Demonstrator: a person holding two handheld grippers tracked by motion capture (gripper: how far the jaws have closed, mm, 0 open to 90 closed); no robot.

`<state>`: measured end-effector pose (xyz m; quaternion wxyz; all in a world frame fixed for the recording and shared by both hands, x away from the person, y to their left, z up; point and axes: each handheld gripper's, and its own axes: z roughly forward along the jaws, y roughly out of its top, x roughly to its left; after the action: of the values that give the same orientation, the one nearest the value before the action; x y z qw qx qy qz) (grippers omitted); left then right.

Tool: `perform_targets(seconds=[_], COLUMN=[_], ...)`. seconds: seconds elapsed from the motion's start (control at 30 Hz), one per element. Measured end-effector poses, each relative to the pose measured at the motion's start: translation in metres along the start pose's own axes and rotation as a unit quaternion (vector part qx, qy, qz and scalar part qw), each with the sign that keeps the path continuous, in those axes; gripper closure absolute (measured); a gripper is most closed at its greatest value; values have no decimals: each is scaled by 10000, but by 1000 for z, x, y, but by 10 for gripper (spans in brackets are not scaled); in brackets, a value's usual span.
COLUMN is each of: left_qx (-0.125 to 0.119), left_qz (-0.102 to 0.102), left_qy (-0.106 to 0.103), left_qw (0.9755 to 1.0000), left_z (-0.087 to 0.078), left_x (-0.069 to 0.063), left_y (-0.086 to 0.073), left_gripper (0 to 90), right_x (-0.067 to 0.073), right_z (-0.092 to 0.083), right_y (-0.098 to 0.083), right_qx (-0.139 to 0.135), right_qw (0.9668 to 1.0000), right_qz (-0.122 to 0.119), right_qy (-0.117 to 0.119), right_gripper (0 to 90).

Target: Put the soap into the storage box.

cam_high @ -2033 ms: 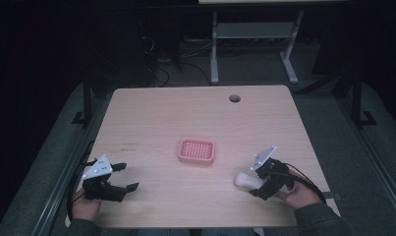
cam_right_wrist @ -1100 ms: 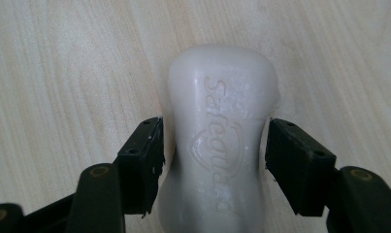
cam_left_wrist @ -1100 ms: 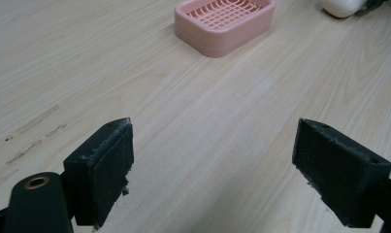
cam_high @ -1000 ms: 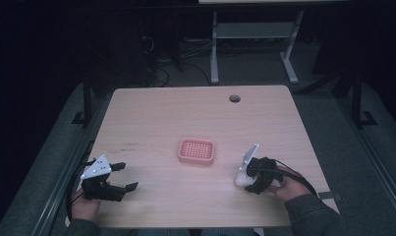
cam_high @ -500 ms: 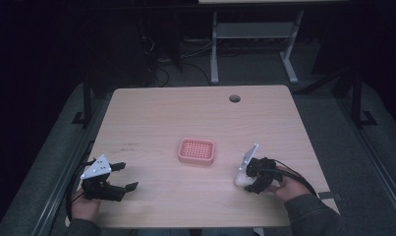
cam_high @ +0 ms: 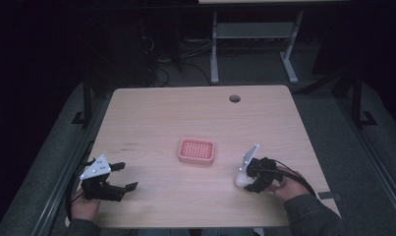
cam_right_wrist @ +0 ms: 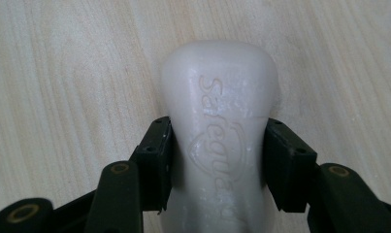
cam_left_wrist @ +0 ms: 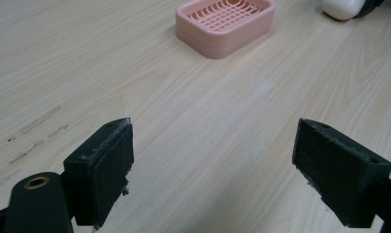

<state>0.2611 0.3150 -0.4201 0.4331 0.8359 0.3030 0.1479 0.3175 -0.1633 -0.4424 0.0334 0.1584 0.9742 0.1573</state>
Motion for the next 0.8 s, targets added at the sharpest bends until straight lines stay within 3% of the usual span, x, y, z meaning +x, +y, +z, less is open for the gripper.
perform_targets(seconds=[0.63,0.8], left_qx=[6,-2], left_qz=[10,11], left_qy=[-8,-15], left_qw=[10000,10000], left_z=[0,0], left_x=[0,0], left_y=[1,0], left_gripper=[148,148], right_x=[0,-4], right_z=[-15,-16], right_y=[11,13], right_qx=[-135,-202], right_qw=[9996,9995], right_qz=[-225,-256], right_qy=[-43,52], right_gripper=[492,493])
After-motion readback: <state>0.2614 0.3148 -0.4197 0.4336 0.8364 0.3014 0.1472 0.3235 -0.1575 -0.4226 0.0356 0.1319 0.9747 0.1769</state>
